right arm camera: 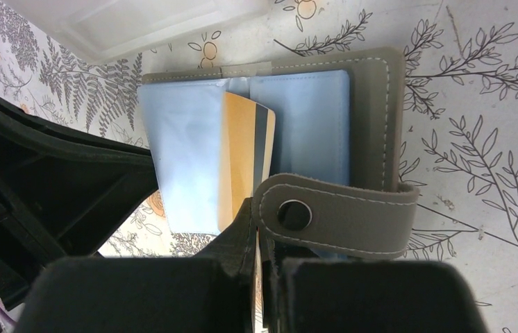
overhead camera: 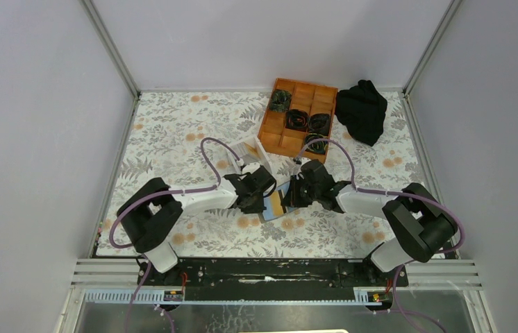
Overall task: Put the credit cards into the card holder
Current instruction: Insert the credit card into the card holder.
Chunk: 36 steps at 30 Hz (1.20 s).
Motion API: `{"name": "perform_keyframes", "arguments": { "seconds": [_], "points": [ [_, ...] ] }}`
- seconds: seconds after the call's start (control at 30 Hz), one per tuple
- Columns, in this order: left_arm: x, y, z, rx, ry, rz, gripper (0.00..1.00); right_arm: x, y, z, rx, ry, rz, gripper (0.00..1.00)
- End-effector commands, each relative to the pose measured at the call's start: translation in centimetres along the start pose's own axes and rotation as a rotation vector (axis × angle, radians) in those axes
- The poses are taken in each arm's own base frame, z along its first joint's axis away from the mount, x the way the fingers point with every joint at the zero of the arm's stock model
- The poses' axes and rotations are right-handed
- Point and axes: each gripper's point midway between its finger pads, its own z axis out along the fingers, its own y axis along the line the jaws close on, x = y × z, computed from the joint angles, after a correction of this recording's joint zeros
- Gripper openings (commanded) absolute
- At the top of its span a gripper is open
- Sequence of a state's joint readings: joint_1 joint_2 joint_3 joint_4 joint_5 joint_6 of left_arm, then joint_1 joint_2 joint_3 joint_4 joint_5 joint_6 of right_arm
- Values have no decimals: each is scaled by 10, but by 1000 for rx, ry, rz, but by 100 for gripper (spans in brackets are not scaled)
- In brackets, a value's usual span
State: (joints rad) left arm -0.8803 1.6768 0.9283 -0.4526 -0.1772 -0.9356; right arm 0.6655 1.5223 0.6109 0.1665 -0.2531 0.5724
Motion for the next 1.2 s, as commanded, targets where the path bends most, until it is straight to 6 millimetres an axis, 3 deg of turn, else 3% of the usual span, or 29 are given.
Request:
{"name": "perform_keyframes", "arguments": {
  "seconds": [0.0,0.63,1.0,1.17],
  "points": [
    [8,40,31,-158,13,6,18,78,-42,-16,131,271,-12,0],
    [12,53,45,-234,40,39,18,88,-42,-9,117,328,7,0],
    [15,54,52,-247,60,45,19,83,-41,-3,129,346,-1,0],
    [16,55,52,-252,63,48,19,79,-44,-3,153,342,-12,23]
  ]
}}
